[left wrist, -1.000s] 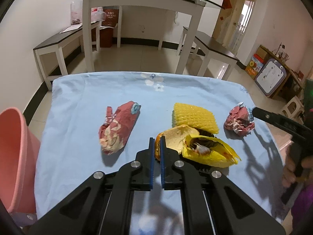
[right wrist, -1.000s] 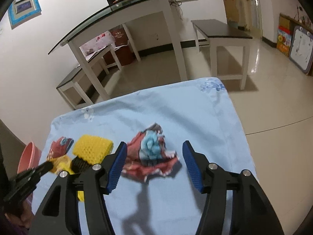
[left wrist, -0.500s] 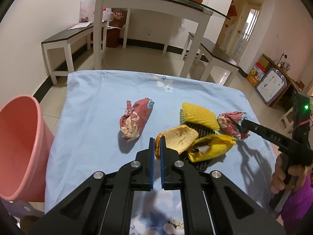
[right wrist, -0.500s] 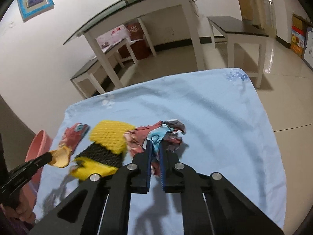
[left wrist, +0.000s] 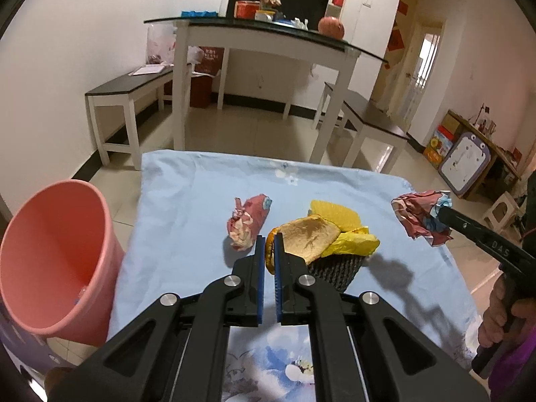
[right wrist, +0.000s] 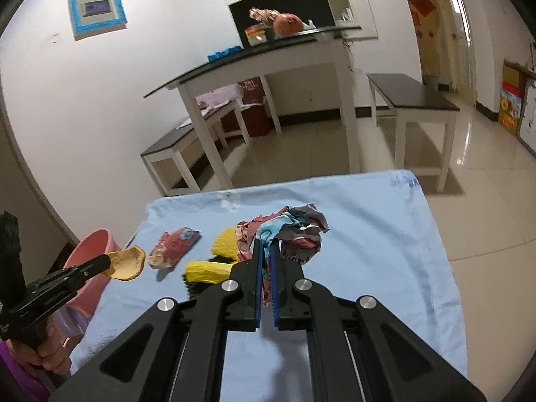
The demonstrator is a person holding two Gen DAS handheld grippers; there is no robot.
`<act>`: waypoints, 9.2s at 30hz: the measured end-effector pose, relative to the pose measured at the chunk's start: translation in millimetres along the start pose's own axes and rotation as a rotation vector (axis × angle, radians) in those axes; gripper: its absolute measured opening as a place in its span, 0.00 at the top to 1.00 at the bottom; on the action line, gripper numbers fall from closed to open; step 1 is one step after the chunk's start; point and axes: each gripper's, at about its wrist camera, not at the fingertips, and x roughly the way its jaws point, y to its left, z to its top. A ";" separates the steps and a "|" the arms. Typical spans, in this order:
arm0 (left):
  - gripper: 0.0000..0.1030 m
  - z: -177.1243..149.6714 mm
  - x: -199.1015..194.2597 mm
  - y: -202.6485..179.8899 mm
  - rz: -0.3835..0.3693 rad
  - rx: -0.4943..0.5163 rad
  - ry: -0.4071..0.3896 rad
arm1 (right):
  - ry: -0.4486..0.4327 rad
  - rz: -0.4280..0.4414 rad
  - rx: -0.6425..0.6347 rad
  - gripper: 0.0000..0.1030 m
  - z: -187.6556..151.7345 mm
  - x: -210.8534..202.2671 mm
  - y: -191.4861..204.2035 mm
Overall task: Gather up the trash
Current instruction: 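Carry both items over the pink bucket and open both tools to drop them, then move both tools back to the table and grasp the red crumpled paper with the left tool, then grasp the yellow mesh sleeve with the right tool, then carry both items over the pink bucket and open both tools to drop them, then move both tools back to the table toward the yellow bag on the black mesh pad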
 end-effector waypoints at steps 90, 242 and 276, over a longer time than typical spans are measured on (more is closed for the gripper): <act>0.76 -48.4 -81.1 207.3 0.410 -0.403 -0.064 | 0.285 0.404 -0.450 0.69 -58.6 115.6 315.2; 0.84 -37.0 -82.5 197.0 0.419 -0.366 -0.106 | 0.403 0.480 -0.198 0.91 -34.6 145.4 313.9; 0.69 -47.3 -67.5 221.6 0.452 -0.410 -0.053 | 0.416 0.442 -0.213 0.70 -43.4 160.3 317.0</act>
